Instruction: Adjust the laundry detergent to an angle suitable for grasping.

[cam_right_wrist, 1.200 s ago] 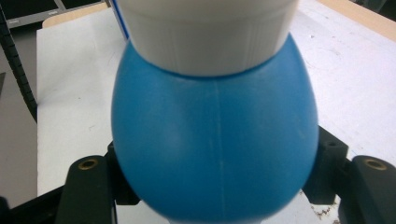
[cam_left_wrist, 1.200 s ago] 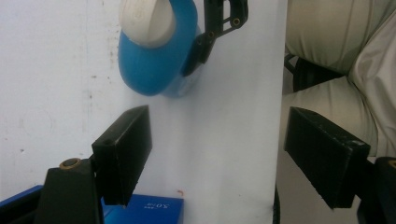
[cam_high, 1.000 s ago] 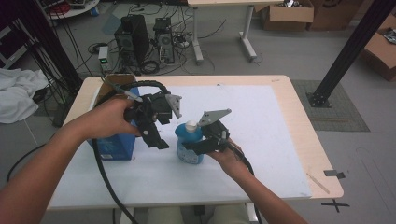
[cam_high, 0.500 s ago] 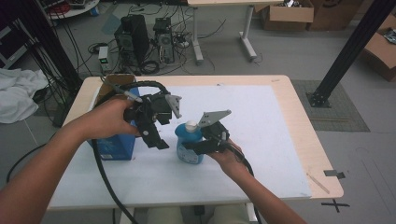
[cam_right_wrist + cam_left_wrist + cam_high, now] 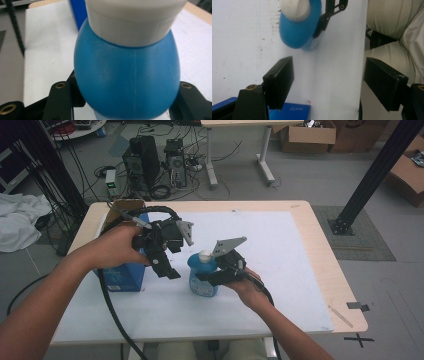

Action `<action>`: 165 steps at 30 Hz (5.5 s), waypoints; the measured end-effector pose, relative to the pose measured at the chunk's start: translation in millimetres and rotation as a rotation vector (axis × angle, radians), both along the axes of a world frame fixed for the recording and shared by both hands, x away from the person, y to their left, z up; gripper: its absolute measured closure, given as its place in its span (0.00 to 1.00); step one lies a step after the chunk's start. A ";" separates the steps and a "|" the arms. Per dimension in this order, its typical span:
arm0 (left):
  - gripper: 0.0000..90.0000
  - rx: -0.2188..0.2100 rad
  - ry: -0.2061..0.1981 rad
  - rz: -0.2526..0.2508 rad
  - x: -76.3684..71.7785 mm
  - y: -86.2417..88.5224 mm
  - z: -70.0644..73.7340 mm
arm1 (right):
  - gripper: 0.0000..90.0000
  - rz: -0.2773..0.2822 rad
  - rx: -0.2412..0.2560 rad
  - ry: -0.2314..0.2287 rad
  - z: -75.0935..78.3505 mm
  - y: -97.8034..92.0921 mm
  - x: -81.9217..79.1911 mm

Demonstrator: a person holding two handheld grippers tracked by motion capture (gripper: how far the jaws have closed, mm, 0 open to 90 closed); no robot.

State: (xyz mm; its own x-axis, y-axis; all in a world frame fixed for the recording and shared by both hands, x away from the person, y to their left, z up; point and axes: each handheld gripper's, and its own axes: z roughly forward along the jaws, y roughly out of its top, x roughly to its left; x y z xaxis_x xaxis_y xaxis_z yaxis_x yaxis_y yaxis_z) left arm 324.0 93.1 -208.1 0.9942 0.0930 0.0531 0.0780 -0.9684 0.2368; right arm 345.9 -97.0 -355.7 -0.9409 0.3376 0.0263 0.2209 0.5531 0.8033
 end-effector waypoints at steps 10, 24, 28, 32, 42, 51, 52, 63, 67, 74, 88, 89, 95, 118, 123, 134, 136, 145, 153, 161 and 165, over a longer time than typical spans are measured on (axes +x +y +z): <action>0.28 -0.001 -0.006 0.003 0.0 -0.5 -0.6 | 0.49 0.178 -0.009 0.012 15.1 -9.9 -0.8; 0.28 0.006 -0.005 0.005 0.6 -3.4 -1.8 | 0.49 0.333 -0.012 0.002 15.8 -31.2 -0.8; 0.28 0.006 -0.006 0.008 1.2 -3.8 -1.9 | 0.49 0.358 -0.012 0.016 11.4 -35.8 1.4; 0.28 0.010 -0.005 0.008 1.6 -4.7 -2.5 | 0.49 0.373 -0.016 0.019 7.1 -36.4 0.9; 0.28 0.015 0.000 0.011 3.2 -6.2 -4.0 | 0.49 0.374 0.003 0.001 6.7 -39.3 5.6; 0.28 0.018 0.001 0.007 4.6 -7.0 -5.3 | 0.49 0.382 -0.016 -0.017 1.9 -36.6 6.7; 0.28 0.018 0.000 0.008 4.9 -6.7 -5.6 | 0.49 0.382 -0.014 -0.017 1.7 -36.8 7.0; 0.28 0.023 0.003 0.002 5.0 -9.6 -6.5 | 0.48 0.384 -0.011 -0.014 0.3 -39.4 7.0; 0.28 0.022 0.001 0.003 4.4 -9.3 -6.5 | 0.48 0.383 -0.010 -0.012 0.3 -39.5 7.2; 0.28 0.025 0.001 0.007 4.1 -7.7 -6.6 | 0.47 0.382 -0.011 -0.006 0.2 -39.5 7.8; 0.28 0.026 0.006 0.010 3.9 -6.4 -7.4 | 0.42 0.368 -0.002 0.023 -0.1 -39.8 10.2; 0.28 0.026 0.006 0.011 4.0 -6.3 -7.4 | 0.41 0.366 -0.001 0.022 -0.1 -39.8 10.7; 0.28 0.028 0.007 0.009 4.2 -6.4 -7.7 | 0.39 0.361 0.003 0.025 0.1 -40.0 11.0; 0.29 0.031 0.005 0.012 3.4 -6.6 -8.4 | 0.29 0.334 0.001 0.036 -0.2 -41.0 10.9; 0.29 0.032 0.007 0.012 3.7 -6.4 -8.2 | 0.27 0.328 0.002 0.044 -0.7 -41.0 11.2; 0.29 0.032 0.007 0.013 3.6 -6.2 -8.2 | 0.23 0.314 0.003 0.053 -1.0 -40.6 12.0; 0.29 0.030 0.008 0.017 3.3 -6.4 -8.5 | 0.22 0.309 -0.001 0.055 -1.2 -40.5 12.4; 0.29 0.033 0.003 0.014 3.3 -6.6 -8.4 | 0.19 0.293 0.000 0.068 -0.8 -41.9 13.6; 0.29 0.033 0.003 0.018 3.9 -6.2 -8.7 | 0.17 0.287 -0.009 0.056 3.7 -49.8 11.2; 0.29 0.033 0.004 0.021 4.0 -6.9 -8.2 | 0.17 0.281 -0.030 0.047 7.3 -60.5 8.5; 0.29 0.036 0.002 0.020 4.3 -7.4 -7.8 | 0.17 0.271 -0.029 0.043 10.8 -68.4 7.2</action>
State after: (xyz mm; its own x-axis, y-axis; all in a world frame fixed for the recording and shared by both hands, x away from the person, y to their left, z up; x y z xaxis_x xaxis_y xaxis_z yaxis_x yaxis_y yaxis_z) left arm 328.3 85.7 -215.9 0.9923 0.1106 0.0552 0.0974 -0.9746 0.2019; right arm 353.1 -165.5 -344.9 -0.9953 0.0745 0.0622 0.0951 0.6191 0.7796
